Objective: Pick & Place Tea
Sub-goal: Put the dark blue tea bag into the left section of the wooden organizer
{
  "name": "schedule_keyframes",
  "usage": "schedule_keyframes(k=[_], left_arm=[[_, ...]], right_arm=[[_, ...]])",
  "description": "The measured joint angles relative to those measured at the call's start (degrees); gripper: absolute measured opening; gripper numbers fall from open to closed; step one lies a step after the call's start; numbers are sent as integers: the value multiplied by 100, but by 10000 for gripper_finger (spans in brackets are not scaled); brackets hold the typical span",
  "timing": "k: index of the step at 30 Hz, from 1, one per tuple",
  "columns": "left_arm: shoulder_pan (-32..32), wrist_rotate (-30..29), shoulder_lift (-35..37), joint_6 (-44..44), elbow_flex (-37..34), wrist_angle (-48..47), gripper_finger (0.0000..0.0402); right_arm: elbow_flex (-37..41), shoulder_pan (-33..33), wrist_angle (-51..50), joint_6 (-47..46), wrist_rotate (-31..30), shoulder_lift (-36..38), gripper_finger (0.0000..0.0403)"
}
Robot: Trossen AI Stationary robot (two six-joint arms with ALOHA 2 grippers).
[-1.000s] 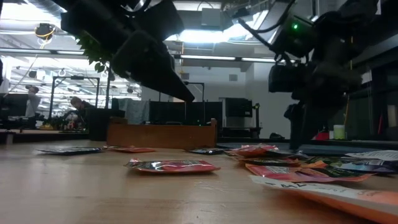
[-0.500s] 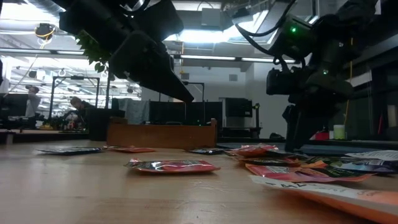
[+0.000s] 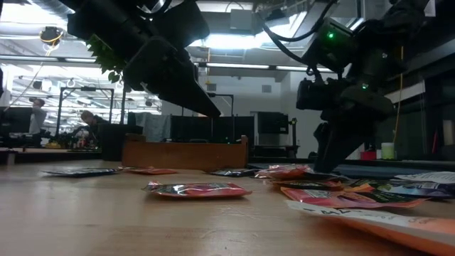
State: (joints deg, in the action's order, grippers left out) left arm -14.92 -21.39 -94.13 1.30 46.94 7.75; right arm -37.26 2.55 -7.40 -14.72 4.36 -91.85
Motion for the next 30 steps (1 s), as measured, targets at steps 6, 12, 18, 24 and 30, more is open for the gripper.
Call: schedule_keyframes(k=[6,12,18,24,30], left_arm=[[2,-11,0,0,0,-2,2],[2,-12,0,-7,0,-2,2],[2,-14,0,-9,0,-4,3],[2,-15,2,-11,0,-13,3],[2,-17,2,-11,0,-28,3]], right_arm=[[2,2,-83,11,-162,-9,240],[7,-2,-150,24,-229,-13,163],[13,-4,-184,0,-217,-15,69],[13,-1,-192,-9,-327,-15,9],[3,2,-202,-7,-430,-15,5]])
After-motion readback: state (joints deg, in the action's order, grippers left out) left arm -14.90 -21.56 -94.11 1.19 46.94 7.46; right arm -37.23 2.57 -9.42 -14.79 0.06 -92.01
